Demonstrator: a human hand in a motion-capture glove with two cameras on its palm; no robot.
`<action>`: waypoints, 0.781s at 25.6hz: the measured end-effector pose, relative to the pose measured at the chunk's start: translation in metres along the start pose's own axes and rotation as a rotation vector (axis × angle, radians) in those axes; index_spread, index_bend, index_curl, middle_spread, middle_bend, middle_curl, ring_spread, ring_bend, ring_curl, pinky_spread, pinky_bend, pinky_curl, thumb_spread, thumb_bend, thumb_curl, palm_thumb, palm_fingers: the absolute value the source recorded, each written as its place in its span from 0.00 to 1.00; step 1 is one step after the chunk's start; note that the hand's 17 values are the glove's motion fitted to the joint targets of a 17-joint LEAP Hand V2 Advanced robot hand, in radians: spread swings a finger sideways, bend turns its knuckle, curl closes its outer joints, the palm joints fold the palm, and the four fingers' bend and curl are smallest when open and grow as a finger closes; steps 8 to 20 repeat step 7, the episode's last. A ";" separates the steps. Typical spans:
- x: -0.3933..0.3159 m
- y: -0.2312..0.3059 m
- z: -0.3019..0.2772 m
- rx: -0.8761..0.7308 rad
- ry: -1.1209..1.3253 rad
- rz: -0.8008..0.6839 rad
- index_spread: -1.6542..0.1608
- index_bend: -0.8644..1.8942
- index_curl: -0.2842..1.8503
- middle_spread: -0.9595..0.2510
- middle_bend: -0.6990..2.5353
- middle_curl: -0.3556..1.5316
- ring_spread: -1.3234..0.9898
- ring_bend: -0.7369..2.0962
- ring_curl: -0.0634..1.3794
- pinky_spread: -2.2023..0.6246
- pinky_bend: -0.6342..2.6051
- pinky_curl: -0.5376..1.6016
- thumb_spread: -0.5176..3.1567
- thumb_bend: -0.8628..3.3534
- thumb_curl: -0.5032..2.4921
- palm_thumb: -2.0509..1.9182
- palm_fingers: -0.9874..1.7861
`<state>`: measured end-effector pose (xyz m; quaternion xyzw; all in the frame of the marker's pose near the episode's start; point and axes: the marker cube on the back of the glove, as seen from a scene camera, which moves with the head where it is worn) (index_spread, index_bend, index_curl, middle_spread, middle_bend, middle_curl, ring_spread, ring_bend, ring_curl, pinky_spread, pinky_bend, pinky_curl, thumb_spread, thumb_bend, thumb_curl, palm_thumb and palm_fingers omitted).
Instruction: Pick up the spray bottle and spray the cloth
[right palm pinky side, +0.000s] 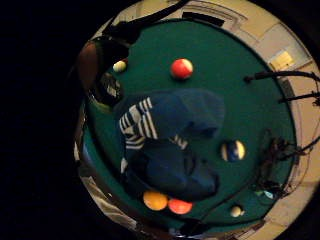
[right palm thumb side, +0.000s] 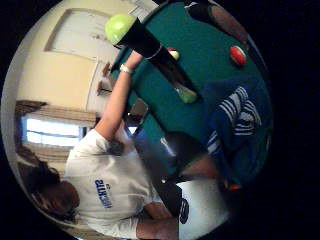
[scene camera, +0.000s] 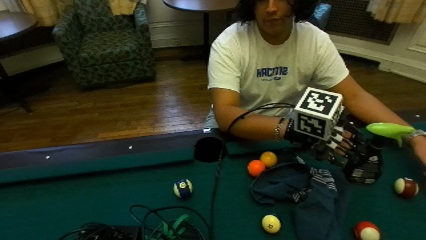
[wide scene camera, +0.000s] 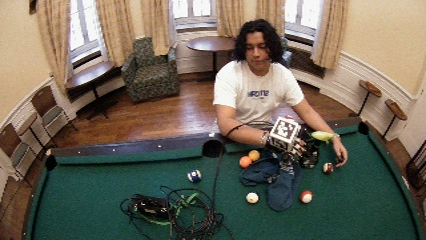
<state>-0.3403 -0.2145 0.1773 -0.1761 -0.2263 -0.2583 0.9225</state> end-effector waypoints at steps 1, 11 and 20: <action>-0.001 0.001 -0.007 0.012 0.018 -0.008 0.68 0.35 0.27 0.63 0.28 0.38 0.51 0.37 0.27 0.84 0.30 0.42 0.39 0.19 0.32 0.67 0.54; -0.006 0.008 -0.028 0.062 0.020 -0.037 0.68 0.36 0.26 0.63 0.28 0.38 0.51 0.37 0.26 0.84 0.30 0.42 0.39 0.19 0.31 0.66 0.54; -0.006 0.008 -0.028 0.062 0.020 -0.037 0.68 0.36 0.26 0.63 0.28 0.38 0.51 0.37 0.26 0.84 0.30 0.42 0.39 0.19 0.31 0.66 0.54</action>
